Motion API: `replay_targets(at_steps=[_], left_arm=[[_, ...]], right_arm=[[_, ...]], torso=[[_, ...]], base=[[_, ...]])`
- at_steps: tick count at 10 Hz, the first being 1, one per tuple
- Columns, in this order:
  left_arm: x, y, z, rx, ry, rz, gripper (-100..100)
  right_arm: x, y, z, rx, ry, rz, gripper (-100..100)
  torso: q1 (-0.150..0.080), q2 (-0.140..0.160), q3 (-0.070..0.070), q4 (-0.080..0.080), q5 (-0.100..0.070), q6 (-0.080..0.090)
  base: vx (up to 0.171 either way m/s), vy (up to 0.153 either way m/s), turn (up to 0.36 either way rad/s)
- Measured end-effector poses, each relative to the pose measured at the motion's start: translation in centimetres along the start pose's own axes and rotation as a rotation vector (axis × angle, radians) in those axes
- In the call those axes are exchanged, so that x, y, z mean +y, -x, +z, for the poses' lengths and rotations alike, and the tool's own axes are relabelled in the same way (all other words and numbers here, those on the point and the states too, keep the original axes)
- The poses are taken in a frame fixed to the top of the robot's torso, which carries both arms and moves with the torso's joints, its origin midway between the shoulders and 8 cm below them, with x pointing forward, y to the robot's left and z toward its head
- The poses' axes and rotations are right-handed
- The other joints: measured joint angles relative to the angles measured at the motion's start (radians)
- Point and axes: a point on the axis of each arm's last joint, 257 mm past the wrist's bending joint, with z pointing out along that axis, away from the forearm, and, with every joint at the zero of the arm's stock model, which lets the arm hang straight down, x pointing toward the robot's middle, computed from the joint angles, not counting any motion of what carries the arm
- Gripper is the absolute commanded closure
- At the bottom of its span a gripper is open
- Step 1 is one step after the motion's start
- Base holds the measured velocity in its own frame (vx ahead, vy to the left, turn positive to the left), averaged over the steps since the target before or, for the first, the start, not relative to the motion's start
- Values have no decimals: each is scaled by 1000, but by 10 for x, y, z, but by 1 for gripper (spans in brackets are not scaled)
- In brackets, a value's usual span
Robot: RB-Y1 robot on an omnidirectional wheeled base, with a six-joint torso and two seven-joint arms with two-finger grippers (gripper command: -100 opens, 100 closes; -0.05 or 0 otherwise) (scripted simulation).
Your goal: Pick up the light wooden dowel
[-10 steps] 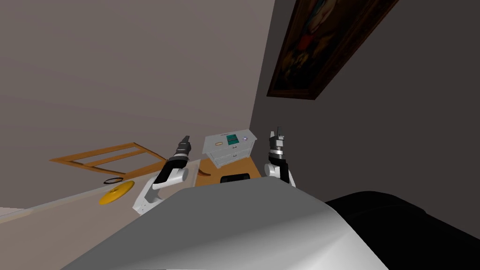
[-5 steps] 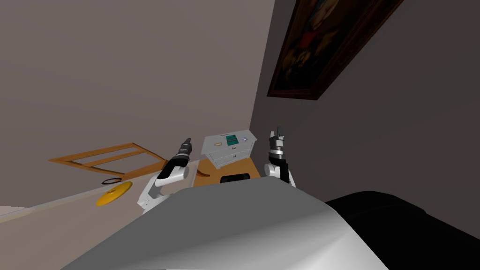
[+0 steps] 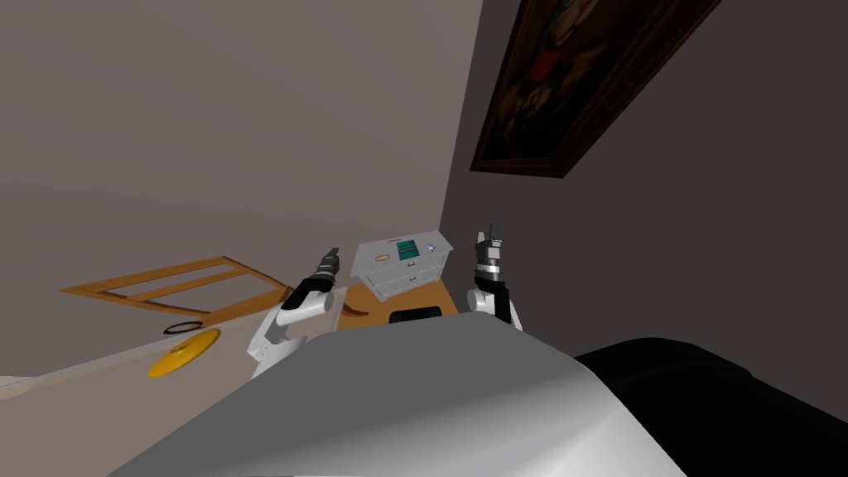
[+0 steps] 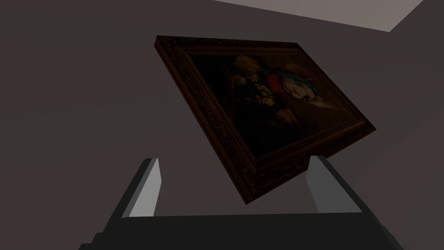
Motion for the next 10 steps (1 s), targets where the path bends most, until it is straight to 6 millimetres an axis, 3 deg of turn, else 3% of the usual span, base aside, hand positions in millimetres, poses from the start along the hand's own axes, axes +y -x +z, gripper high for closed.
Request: replay_targets(at_steps=[10], left_arm=[[77, -9, 16, 39, 273, -81, -100]], right_arm=[[0, 0, 0, 0, 0, 0, 0]], torso=[[0, 0, 0, 0, 0, 0]], base=[[69, -48, -32]])
